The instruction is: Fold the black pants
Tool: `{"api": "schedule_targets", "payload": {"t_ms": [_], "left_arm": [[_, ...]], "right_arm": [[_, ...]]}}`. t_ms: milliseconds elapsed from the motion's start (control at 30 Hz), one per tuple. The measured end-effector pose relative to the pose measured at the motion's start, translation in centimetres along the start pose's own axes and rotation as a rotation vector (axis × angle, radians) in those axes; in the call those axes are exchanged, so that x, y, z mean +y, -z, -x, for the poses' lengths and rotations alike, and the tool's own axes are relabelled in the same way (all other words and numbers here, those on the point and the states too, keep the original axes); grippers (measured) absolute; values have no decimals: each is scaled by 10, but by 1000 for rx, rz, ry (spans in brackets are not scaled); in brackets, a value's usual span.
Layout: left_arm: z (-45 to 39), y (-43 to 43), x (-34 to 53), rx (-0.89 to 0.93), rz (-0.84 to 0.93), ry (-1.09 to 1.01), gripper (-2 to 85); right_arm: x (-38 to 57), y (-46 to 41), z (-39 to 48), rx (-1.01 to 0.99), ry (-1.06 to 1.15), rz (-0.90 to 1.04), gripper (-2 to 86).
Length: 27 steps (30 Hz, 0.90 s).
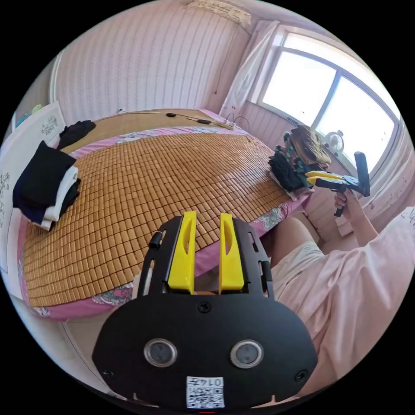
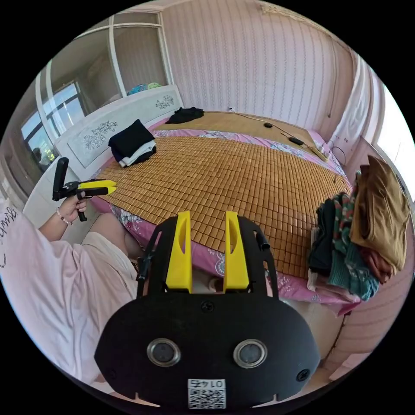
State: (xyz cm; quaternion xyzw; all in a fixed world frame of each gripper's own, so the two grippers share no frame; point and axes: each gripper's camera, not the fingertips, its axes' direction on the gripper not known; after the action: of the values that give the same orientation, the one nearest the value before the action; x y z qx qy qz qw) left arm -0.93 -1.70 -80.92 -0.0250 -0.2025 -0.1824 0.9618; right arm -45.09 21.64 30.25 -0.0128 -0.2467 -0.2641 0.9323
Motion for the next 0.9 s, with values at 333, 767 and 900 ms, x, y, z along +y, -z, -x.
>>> {"api": "schedule_targets", "payload": {"t_ms": [333, 767, 900], "left_arm": [[130, 165, 115, -260, -122, 359, 86], [331, 255, 67, -253, -331, 479, 83], [397, 262, 12, -375, -380, 467, 79]], "right_arm": [[-121, -152, 225, -143, 653, 55, 121], [-283, -360, 391, -107, 906, 192, 142], [-322, -409, 418, -102, 937, 190, 138]]}}
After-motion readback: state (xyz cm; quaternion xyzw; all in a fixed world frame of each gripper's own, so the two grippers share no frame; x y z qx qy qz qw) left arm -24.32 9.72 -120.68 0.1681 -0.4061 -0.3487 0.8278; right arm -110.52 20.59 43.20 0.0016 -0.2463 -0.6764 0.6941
